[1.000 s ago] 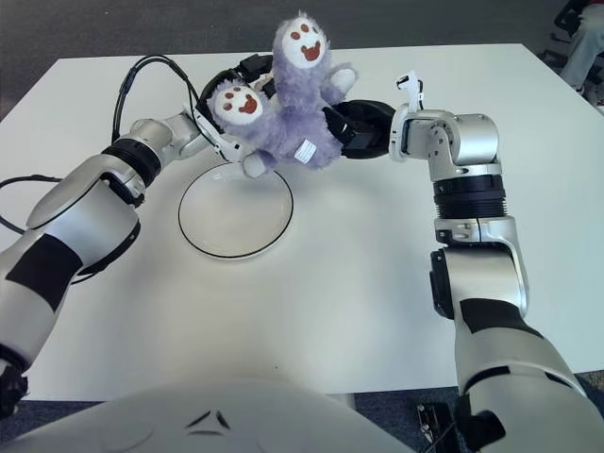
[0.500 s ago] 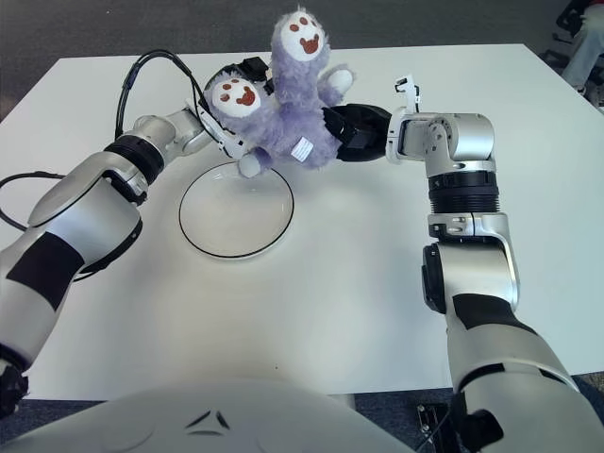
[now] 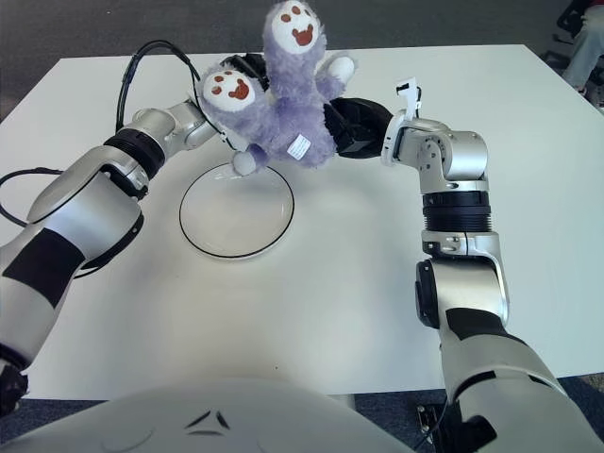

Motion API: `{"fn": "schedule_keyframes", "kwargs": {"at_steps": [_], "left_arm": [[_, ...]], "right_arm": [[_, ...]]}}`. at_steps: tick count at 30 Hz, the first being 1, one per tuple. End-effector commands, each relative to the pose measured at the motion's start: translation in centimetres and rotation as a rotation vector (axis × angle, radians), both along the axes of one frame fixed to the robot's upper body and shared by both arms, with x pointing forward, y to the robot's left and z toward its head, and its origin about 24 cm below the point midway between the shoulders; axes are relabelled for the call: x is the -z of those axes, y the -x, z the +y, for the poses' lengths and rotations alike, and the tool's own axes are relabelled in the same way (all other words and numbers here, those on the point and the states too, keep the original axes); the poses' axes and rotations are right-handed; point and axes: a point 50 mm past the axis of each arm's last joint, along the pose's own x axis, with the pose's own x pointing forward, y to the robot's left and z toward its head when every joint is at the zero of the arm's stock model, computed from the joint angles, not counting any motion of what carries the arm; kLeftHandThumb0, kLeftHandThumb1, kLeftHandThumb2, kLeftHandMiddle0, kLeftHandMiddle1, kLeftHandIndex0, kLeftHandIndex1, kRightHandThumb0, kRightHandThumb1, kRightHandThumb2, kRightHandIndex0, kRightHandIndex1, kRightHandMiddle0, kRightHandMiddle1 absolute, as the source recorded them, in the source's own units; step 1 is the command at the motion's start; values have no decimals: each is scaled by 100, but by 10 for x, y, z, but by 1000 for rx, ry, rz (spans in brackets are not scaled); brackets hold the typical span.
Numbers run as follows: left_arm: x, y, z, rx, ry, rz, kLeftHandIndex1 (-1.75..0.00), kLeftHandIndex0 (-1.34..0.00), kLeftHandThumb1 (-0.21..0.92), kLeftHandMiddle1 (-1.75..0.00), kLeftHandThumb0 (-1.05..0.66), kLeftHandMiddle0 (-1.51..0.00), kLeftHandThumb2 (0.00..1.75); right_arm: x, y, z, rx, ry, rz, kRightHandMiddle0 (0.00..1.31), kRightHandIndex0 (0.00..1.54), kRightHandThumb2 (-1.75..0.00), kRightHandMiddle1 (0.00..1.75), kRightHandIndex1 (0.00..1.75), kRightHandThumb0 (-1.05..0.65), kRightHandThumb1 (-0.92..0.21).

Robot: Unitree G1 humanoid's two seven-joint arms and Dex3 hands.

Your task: Put the doll into the plate.

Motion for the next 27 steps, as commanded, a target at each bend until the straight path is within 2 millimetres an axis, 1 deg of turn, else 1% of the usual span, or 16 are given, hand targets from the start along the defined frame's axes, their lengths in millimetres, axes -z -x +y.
{"fn": "schedule_keyframes", "kwargs": {"at_steps": [1, 5, 10, 14, 18, 20, 21, 22, 23, 26, 27], "left_arm": [[12, 1, 0, -17, -28, 64, -175, -59, 4, -159, 0, -87, 159], [12, 1, 1, -21, -20, 74, -175, -59, 5, -165, 0, -84, 160], [14, -1, 2, -44, 21, 128, -175, -61, 2, -165, 0, -86, 163], [12, -1, 3, -50, 46, 130, -175, -61, 1, -164, 0, -88, 164], [5, -2, 13, -37, 92, 116, -175, -62, 1, -163, 0, -88, 164], [4, -3, 14, -48, 105, 124, -175, -62, 1, -163, 0, -88, 164], [5, -3, 14, -59, 108, 131, -175, -62, 0, -164, 0, -88, 164], [6, -4, 13, -67, 111, 135, -175, -62, 0, -164, 0, -88, 164], [6, -4, 13, -71, 113, 138, -175, -62, 0, -166, 0, -87, 165], [6, -5, 16, -85, 131, 139, -175, -63, 0, -170, 0, -86, 167], [6, -5, 16, -90, 137, 139, -174, -65, -2, -171, -1, -87, 170]], "right_arm": [[-18, 4, 13, -67, -46, -95, 53, 55, -139, 175, 173, 0, -26], [-18, 4, 12, -60, -44, -72, 51, 52, -135, 175, 173, 0, -29], [-19, 4, 12, -76, -18, -67, 48, 50, -131, 175, 174, 0, -33], [-19, 4, 12, -56, -6, -51, 46, 48, -128, 175, 174, 0, -35], [-17, 6, 12, -19, -68, -23, 47, 48, -129, 175, 174, 0, -34], [-16, 7, 11, 5, -106, -10, 46, 47, -127, 175, 174, 0, -36], [-15, 8, 10, 15, -122, -3, 40, 53, -122, 175, 167, 0, -39], [-14, 8, 10, 23, -137, 4, 38, 55, -120, 175, 165, 0, -40], [-13, 9, 9, 28, -146, 8, 39, 50, -120, 175, 168, 0, -41], [-13, 9, 8, 46, -178, 10, 40, 45, -120, 175, 173, 0, -42], [-13, 9, 8, 51, -184, 7, 40, 44, -120, 175, 173, 0, -42]]}}
